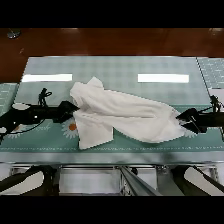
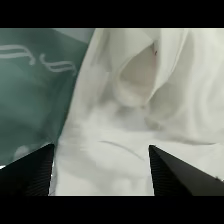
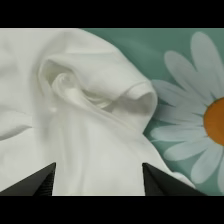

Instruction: Fold the shirts.

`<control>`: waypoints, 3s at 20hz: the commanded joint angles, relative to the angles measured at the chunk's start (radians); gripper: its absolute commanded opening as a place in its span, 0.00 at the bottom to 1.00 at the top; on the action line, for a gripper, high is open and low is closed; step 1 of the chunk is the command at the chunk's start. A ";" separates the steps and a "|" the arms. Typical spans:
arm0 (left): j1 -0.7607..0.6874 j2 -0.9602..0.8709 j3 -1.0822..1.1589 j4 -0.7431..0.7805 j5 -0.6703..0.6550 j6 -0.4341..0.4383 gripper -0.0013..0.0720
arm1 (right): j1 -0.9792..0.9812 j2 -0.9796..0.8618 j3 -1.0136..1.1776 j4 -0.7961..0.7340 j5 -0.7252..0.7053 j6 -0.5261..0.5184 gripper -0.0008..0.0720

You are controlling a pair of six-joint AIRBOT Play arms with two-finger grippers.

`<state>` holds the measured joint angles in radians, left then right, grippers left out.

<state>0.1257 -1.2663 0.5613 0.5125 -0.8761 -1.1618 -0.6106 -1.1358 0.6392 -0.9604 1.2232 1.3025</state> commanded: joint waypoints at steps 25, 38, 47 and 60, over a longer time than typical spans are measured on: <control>-0.109 -0.073 0.108 -0.027 -0.023 0.076 0.05 | -0.059 -0.138 -0.050 0.035 -0.001 -0.035 0.60; -0.051 0.135 0.824 -0.029 -0.083 0.063 0.05 | 0.203 -0.046 0.816 0.111 0.059 0.145 0.04; 0.190 0.329 1.427 0.420 -0.221 -0.150 0.05 | 0.238 0.109 1.480 -0.122 0.208 0.248 0.04; -0.351 0.711 1.299 1.234 -0.522 -0.403 0.05 | 0.240 0.524 1.320 -0.254 0.391 0.242 0.04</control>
<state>-0.0669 -0.5941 1.9144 1.5089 -1.2636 -1.4727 -0.3710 -0.6750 2.0293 -1.1858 1.5864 1.5417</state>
